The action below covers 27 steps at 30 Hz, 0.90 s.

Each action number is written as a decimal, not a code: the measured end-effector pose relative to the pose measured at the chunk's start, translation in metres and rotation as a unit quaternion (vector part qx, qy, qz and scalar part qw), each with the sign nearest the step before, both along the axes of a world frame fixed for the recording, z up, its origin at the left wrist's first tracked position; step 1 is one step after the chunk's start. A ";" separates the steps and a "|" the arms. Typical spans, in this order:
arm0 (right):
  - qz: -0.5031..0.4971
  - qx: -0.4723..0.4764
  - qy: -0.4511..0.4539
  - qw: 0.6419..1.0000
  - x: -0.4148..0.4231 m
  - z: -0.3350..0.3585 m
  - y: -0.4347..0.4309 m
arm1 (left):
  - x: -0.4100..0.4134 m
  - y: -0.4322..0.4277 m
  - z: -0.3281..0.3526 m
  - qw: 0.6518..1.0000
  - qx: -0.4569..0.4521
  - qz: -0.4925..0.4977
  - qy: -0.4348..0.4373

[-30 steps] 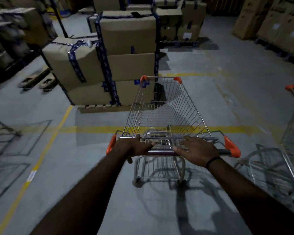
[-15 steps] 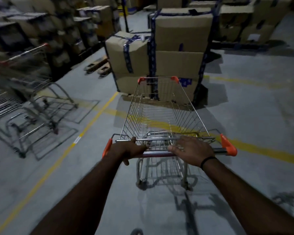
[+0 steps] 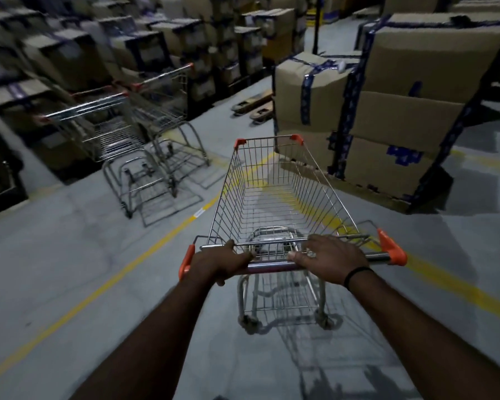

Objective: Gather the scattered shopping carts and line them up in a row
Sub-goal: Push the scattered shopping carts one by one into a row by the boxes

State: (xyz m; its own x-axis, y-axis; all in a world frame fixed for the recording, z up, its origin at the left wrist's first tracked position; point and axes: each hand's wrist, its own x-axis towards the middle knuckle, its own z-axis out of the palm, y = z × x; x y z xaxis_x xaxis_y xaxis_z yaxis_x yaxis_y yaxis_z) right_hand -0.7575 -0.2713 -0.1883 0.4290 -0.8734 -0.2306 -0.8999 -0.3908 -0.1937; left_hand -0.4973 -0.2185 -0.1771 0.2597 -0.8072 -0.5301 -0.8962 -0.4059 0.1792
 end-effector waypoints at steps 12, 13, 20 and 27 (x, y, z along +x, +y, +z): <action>0.120 -0.008 -0.007 0.993 0.127 -0.001 -0.039 | 0.109 0.022 -0.006 0.993 -0.053 0.100 -0.021; 0.131 -0.011 -0.009 0.991 0.137 -0.001 -0.044 | 0.117 0.023 -0.007 0.992 -0.053 0.110 -0.020; 0.170 -0.006 -0.008 0.985 0.211 -0.004 -0.077 | 0.176 0.019 -0.011 0.986 -0.074 0.147 -0.032; 0.215 0.009 0.001 0.977 0.290 0.004 -0.105 | 0.237 0.007 -0.006 0.979 -0.086 0.179 -0.041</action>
State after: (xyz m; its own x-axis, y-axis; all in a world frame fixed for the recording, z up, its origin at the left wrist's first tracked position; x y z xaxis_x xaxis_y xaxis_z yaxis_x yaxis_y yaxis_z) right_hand -0.4671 -0.3762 -0.1839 0.7542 -0.6089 -0.2457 -0.6542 -0.7287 -0.2025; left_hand -0.2607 -0.2112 -0.1836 0.5794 -0.7318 -0.3589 -0.7157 -0.6675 0.2057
